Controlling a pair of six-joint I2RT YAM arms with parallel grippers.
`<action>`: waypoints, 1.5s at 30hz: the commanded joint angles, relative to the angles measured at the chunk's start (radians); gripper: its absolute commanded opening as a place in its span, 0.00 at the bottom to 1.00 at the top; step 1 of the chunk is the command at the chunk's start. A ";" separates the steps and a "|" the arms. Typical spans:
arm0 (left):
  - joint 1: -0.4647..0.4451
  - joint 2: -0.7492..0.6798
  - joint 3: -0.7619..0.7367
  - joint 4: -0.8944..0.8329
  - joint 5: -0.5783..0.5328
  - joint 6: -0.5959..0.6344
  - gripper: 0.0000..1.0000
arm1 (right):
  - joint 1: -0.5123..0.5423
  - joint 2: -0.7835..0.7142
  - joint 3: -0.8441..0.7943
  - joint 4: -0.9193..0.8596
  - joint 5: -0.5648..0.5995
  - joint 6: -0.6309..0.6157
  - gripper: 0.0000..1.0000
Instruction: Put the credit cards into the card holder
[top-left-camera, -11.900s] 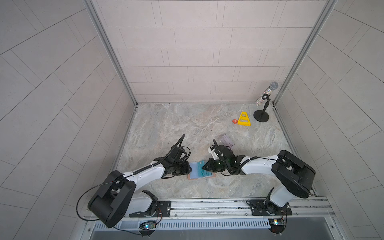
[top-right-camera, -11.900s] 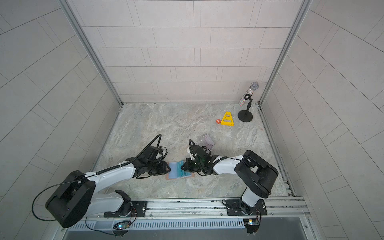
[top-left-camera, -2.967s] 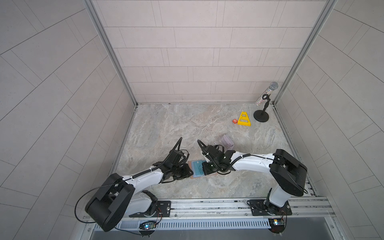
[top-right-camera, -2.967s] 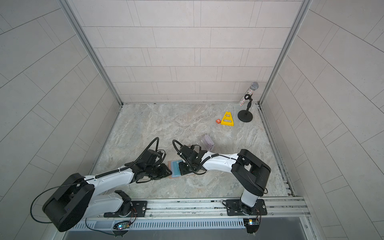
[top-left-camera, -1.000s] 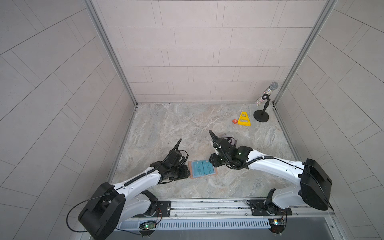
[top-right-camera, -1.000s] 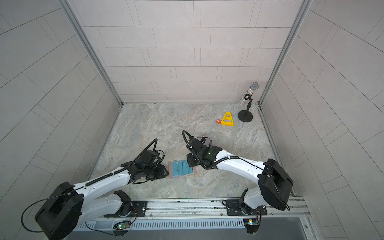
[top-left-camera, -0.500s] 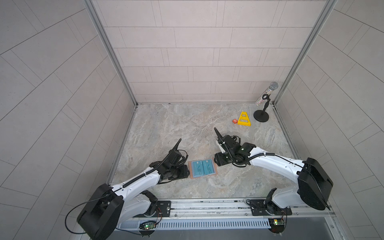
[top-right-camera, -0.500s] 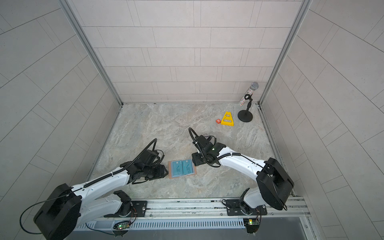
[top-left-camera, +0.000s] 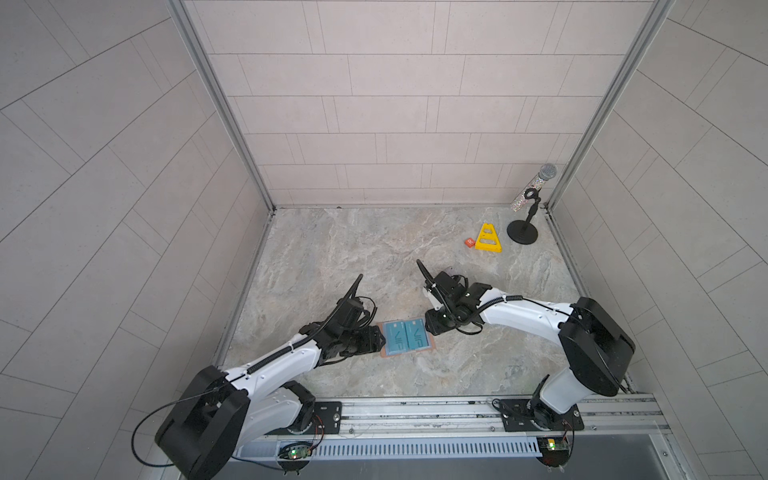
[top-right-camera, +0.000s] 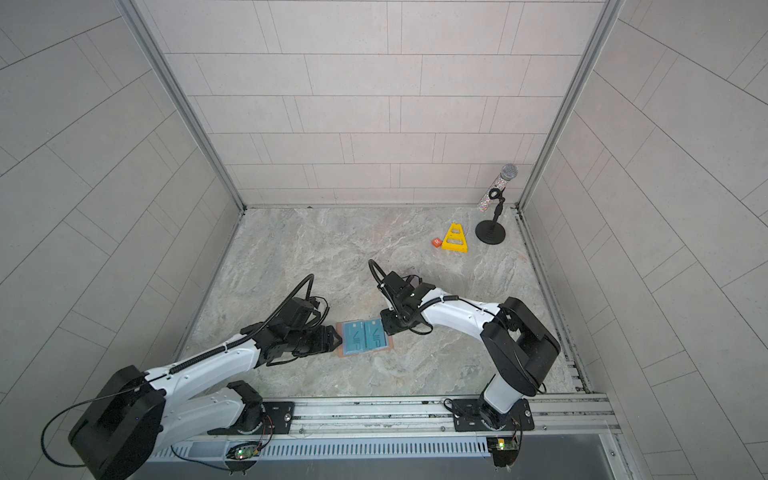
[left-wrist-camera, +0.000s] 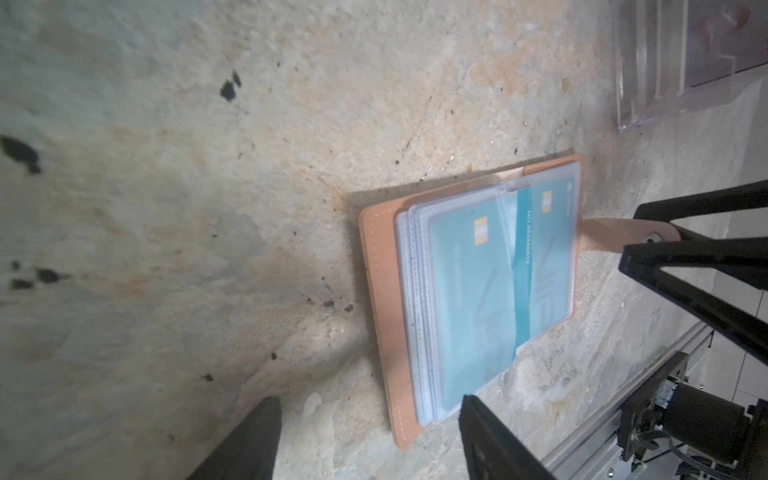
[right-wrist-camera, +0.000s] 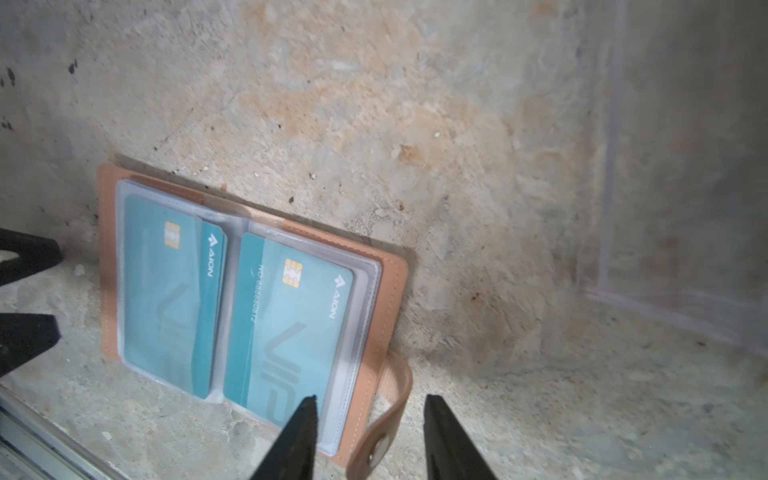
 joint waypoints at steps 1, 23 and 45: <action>-0.001 0.011 -0.041 0.015 0.016 0.001 0.79 | -0.002 -0.002 0.017 -0.012 0.005 -0.004 0.35; -0.002 0.084 -0.041 0.230 0.172 -0.079 0.69 | -0.038 -0.010 -0.026 0.013 -0.019 0.014 0.16; -0.001 0.041 -0.061 0.328 0.189 -0.139 0.32 | -0.041 -0.012 -0.034 0.017 -0.031 0.017 0.14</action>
